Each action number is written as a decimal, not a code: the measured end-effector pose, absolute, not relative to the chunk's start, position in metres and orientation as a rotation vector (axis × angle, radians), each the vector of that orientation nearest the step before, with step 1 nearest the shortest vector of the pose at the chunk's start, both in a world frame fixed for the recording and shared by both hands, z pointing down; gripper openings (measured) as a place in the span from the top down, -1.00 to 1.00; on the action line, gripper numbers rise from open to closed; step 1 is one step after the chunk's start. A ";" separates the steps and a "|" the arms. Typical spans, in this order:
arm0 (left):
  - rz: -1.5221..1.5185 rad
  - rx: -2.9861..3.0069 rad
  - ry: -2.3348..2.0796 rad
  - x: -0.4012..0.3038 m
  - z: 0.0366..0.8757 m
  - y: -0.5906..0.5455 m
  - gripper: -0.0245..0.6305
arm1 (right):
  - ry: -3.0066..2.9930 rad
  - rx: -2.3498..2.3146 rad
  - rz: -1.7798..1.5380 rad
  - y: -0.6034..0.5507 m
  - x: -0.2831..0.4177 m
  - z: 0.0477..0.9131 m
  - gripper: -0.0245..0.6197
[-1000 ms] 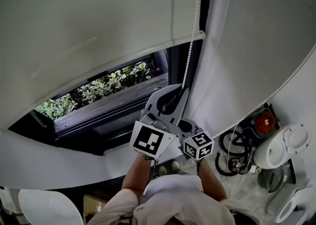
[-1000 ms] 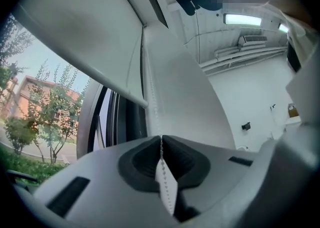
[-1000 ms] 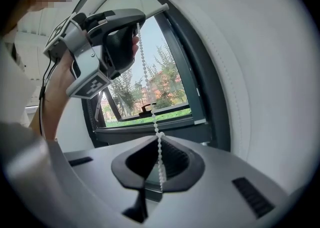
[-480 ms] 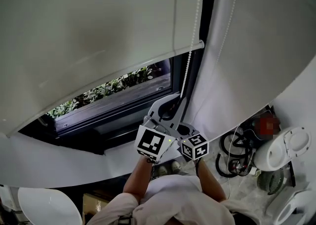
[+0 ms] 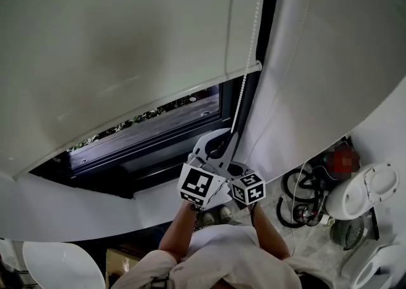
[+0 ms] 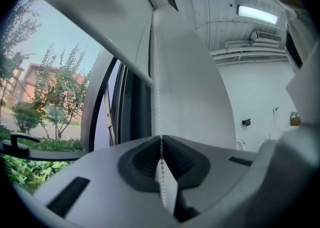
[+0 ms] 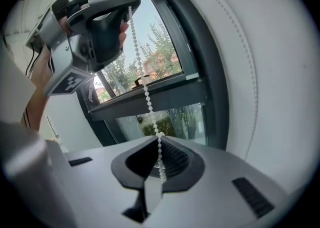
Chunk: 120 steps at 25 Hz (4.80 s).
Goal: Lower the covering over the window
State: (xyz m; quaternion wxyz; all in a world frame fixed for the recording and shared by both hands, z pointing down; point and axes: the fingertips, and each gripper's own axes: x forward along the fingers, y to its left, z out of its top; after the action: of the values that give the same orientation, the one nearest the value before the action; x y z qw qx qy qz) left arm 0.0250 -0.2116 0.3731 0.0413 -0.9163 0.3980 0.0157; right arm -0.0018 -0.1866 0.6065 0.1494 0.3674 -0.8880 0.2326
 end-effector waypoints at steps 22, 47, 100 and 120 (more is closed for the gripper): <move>-0.153 -2.942 1.283 0.026 0.478 -0.207 0.86 | -2.411 1.006 0.790 -0.166 0.002 0.676 0.90; -0.341 -3.049 1.313 0.022 0.554 -0.204 0.86 | -2.534 1.040 0.296 -0.174 0.003 0.594 0.85; -0.233 -3.089 1.264 0.025 0.546 -0.161 0.86 | -2.941 1.316 -0.293 -0.185 0.019 0.276 0.74; -0.398 -3.094 1.320 0.019 0.585 -0.160 0.86 | -2.967 1.343 0.025 -0.205 0.009 0.342 0.94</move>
State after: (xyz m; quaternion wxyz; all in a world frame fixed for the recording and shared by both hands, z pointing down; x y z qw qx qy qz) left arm 0.0193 -0.1603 0.5851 -0.1226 -0.9066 0.3866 -0.1165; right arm 0.0093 -0.2053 0.3424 -0.0574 0.4116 -0.9095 0.0077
